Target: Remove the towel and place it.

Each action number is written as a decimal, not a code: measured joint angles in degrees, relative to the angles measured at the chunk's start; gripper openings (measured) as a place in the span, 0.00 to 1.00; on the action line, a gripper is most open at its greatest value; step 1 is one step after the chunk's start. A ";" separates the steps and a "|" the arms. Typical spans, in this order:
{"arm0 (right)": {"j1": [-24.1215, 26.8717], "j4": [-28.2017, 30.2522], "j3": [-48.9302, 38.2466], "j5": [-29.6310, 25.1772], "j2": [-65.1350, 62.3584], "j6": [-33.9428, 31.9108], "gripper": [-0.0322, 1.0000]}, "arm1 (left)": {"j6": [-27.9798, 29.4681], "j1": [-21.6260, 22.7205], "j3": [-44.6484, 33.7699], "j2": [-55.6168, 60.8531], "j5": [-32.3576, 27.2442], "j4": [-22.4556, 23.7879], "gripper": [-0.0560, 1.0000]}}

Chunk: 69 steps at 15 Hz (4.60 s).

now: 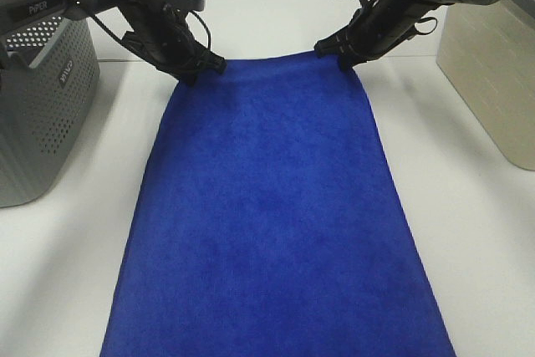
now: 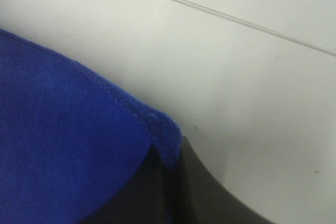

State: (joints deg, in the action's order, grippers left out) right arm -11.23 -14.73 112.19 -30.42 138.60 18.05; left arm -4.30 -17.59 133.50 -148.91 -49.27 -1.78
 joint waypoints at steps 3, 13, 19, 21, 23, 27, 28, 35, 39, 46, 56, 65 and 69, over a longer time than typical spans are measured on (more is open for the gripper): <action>0.00 0.00 0.06 5.16 0.00 0.97 0.05 | -0.80 0.00 0.00 -0.11 6.30 2.64 0.05; 0.00 0.23 0.06 16.16 0.06 2.46 0.05 | -7.39 0.00 0.00 -1.55 22.17 4.30 0.05; 0.00 0.23 0.06 19.77 0.06 3.67 0.05 | -7.56 0.00 0.00 -1.60 23.72 5.50 0.05; 0.00 0.23 0.11 21.83 0.34 4.07 0.05 | -7.56 0.00 0.00 -1.60 24.12 6.70 0.05; 0.00 0.23 0.34 23.15 1.38 4.24 0.05 | -7.56 0.00 0.00 -1.60 24.75 7.45 0.05; 0.00 0.34 0.34 24.06 2.35 4.41 0.05 | -7.56 0.00 0.00 -1.72 26.01 7.68 0.05; 0.00 0.34 0.34 24.18 2.64 4.41 0.05 | -7.56 0.00 0.00 -2.06 26.99 7.68 0.05; 0.00 0.34 0.40 25.21 6.36 4.41 0.05 | -7.56 0.00 0.00 -6.82 29.34 7.79 0.05; 0.00 0.34 0.40 26.07 7.16 4.41 0.05 | -7.56 0.00 0.00 -7.91 31.17 9.40 0.06; 0.17 0.29 0.40 30.42 7.22 4.35 0.35 | -7.56 2.41 0.00 -8.65 38.22 11.63 0.48; 1.43 -0.23 0.40 30.94 7.22 4.47 0.64 | -7.51 3.50 0.00 -9.00 38.56 10.26 0.56; 2.46 -0.92 0.40 35.41 7.22 3.27 0.80 | -7.51 3.50 0.00 -9.00 35.81 6.99 0.56; 2.64 -1.09 0.46 21.03 7.22 2.81 0.80 | -7.51 3.50 0.00 -9.00 33.58 6.59 0.56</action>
State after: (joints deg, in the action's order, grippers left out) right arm -8.59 -15.81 112.64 -9.40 145.82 20.86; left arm -11.80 -14.09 133.50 -157.91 -15.70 4.81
